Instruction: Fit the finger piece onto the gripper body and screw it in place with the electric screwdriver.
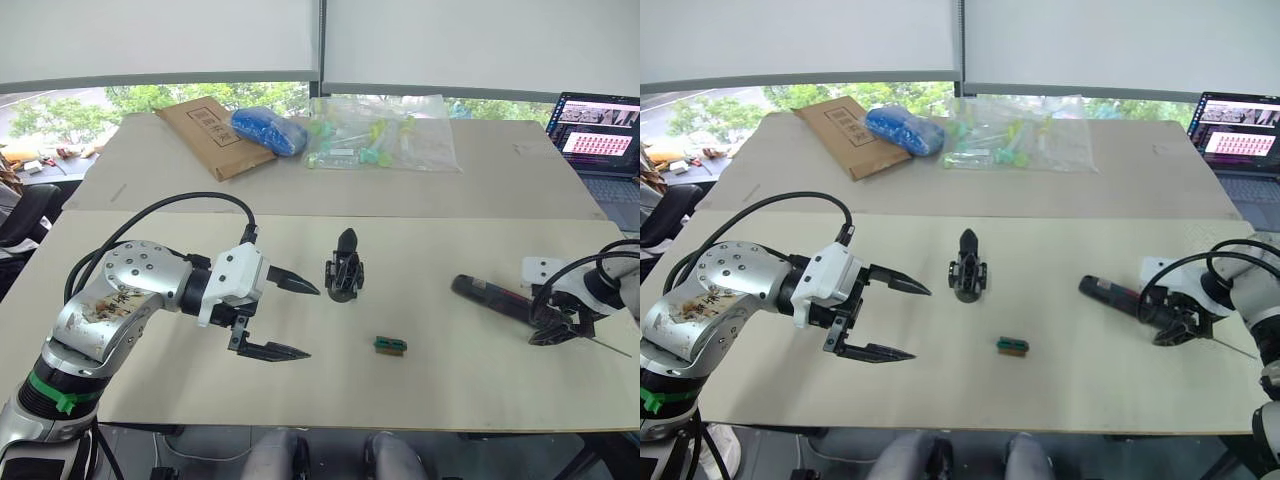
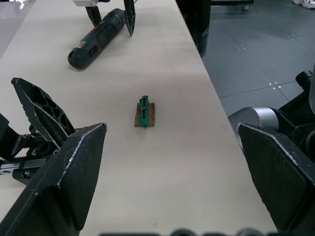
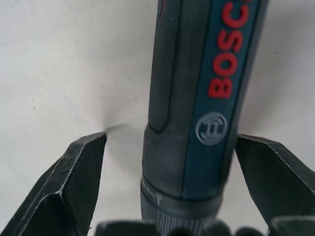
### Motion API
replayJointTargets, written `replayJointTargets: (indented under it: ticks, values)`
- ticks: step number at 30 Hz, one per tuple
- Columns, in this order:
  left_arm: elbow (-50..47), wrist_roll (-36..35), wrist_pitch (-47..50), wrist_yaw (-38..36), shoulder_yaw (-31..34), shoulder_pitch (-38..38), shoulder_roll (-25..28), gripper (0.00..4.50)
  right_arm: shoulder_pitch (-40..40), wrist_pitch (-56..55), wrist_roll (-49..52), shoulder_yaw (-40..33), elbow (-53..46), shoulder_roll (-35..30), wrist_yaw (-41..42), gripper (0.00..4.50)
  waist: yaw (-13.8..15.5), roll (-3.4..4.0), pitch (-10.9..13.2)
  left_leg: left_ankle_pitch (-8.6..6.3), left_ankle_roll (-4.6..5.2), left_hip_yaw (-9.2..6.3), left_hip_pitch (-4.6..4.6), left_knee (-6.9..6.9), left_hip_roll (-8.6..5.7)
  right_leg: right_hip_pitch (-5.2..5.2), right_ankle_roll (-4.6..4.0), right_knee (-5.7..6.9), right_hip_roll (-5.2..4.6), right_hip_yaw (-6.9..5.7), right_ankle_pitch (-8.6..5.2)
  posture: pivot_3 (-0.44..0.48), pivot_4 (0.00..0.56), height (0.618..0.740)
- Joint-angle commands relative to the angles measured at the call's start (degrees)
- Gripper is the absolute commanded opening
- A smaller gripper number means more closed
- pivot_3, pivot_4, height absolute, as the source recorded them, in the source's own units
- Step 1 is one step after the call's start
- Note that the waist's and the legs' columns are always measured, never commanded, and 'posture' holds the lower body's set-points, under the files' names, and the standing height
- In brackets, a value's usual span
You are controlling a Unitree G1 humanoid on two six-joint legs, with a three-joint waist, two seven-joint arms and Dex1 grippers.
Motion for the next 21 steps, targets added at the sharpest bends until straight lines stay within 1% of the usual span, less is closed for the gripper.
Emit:
replayJointTargets:
  ticks: [1,3,5,8,9,11,13,15,18,20,21]
  values:
    - [-1.20,0.98,-1.87,0.26,-0.12,-0.40,0.10,4.50,0.24,-4.22,-2.31,1.60,0.49,0.34,-1.80,3.32,-0.01,-0.03,-0.01,0.00,0.00,0.00,0.00,0.00,0.00,0.00,0.00,0.00,0.00,0.00,0.00,0.000,0.150,0.740]
    - [-1.46,0.88,-1.72,0.20,-0.07,0.06,0.35,4.50,0.63,-4.12,-2.15,1.57,-0.29,0.70,-1.47,2.60,-0.08,-0.17,-0.05,0.00,0.00,0.00,0.07,0.01,0.00,0.05,0.00,-0.01,0.02,0.00,0.00,0.000,0.150,0.740]
    - [-1.40,0.83,-1.55,0.00,0.00,0.45,0.71,4.50,0.31,-4.49,-1.57,0.97,-0.25,1.36,-2.35,1.98,-0.15,-0.28,-0.10,0.00,0.00,0.00,0.11,0.01,0.01,0.10,0.00,-0.01,0.02,0.01,0.00,0.000,0.150,0.740]
    - [-0.73,1.44,-1.94,-0.29,-0.18,1.02,1.10,4.50,-0.04,-10.45,-0.37,-0.38,0.96,1.27,-4.19,1.95,-0.45,-0.43,-0.14,0.00,0.00,0.00,0.15,0.02,0.02,0.12,0.00,-0.01,0.03,0.02,0.00,0.000,0.150,0.740]
    - [-0.39,1.44,-1.85,-0.39,-0.27,1.19,1.12,4.50,0.25,-12.40,1.31,-2.02,0.71,1.02,-4.66,1.95,-0.55,-0.45,-0.13,0.00,0.00,0.00,0.17,0.01,0.02,0.13,0.00,-0.01,0.02,0.02,0.00,0.000,0.150,0.740]
    - [0.38,0.91,-1.46,-0.59,-0.18,1.54,0.83,4.50,2.08,-13.55,7.80,-7.11,-2.48,1.30,-3.86,1.95,-0.56,-0.46,-0.12,0.00,0.00,0.01,0.17,0.01,0.01,0.12,0.00,-0.01,0.02,0.04,0.00,0.000,0.150,0.740]
    - [1.65,-0.23,-1.53,-0.32,0.37,1.97,-0.63,4.50,6.33,-7.79,15.22,-13.08,-10.21,1.53,-2.86,1.95,-0.60,-0.34,-0.06,0.00,0.00,0.04,0.18,-0.02,0.03,0.09,0.00,0.02,0.02,0.09,0.00,0.000,0.150,0.740]
    - [3.49,-0.37,-3.40,-1.46,0.31,3.50,-1.74,4.50,14.41,2.37,24.00,-21.73,-22.91,2.25,-4.27,1.95,-0.40,-0.25,-0.05,0.00,0.00,0.03,0.14,-0.06,0.05,0.02,-0.01,0.13,0.02,0.10,0.00,0.000,0.150,0.740]
    - [5.85,1.36,-7.13,-3.00,-0.22,6.15,-2.26,4.50,26.52,16.31,36.01,-34.90,-44.41,9.18,-13.12,1.95,0.16,-0.23,-0.06,0.01,-0.03,-0.05,0.07,-0.13,0.11,0.01,-0.04,0.29,0.05,-0.02,-0.01,0.000,0.150,0.740]
    - [7.58,2.55,-8.98,-2.78,-0.63,7.26,-2.87,4.50,33.17,22.58,43.78,-41.25,-57.59,15.90,-20.28,1.95,0.71,-0.24,-0.06,0.01,-0.03,-0.07,0.02,-0.13,0.10,0.02,-0.04,0.26,0.04,-0.03,0.00,0.000,0.150,0.740]
    - [8.44,3.08,-9.80,-2.48,-0.72,7.65,-3.27,4.50,35.78,24.36,46.54,-43.31,-62.73,18.95,-23.62,1.95,0.86,-0.23,-0.05,0.01,-0.03,-0.09,0.01,-0.12,0.08,0.02,-0.04,0.22,0.04,-0.03,0.00,0.000,0.150,0.740]
